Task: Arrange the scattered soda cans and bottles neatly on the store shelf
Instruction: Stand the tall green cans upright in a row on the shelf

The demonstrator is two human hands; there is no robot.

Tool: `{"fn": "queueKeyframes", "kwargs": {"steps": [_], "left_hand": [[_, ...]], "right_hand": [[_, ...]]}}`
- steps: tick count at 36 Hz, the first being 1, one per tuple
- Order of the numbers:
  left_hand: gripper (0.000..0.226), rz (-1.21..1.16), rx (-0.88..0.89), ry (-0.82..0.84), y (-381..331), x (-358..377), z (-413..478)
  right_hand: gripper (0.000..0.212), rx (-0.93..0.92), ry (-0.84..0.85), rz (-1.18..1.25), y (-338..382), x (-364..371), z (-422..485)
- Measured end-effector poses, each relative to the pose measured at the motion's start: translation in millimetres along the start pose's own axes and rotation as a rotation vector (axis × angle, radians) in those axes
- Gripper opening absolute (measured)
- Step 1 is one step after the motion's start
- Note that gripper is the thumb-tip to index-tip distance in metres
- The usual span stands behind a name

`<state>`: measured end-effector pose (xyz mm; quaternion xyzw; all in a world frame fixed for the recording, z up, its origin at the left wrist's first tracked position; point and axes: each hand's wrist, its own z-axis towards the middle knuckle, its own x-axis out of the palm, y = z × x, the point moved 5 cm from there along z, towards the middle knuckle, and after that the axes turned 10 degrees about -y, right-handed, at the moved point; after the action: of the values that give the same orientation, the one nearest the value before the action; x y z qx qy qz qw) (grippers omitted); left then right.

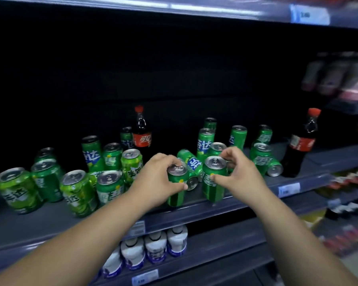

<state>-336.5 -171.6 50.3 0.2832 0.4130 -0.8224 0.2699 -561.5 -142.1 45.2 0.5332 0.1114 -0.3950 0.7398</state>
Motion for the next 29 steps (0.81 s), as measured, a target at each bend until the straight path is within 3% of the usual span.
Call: {"fn": "queueKeyframes", "kwargs": {"steps": [18,29], "left_hand": [[0.054,-0.053,0.036,0.054,-34.3,81.4,45.1],[0.048,-0.094,0.04,0.086,-55.1,124.4,70.6]], "right_hand": [[0.046,0.157,-0.133,-0.146,-55.9,-16.3,24.8],[0.043,0.148,-0.155,-0.213,-75.1,-31.0,37.6]]}}
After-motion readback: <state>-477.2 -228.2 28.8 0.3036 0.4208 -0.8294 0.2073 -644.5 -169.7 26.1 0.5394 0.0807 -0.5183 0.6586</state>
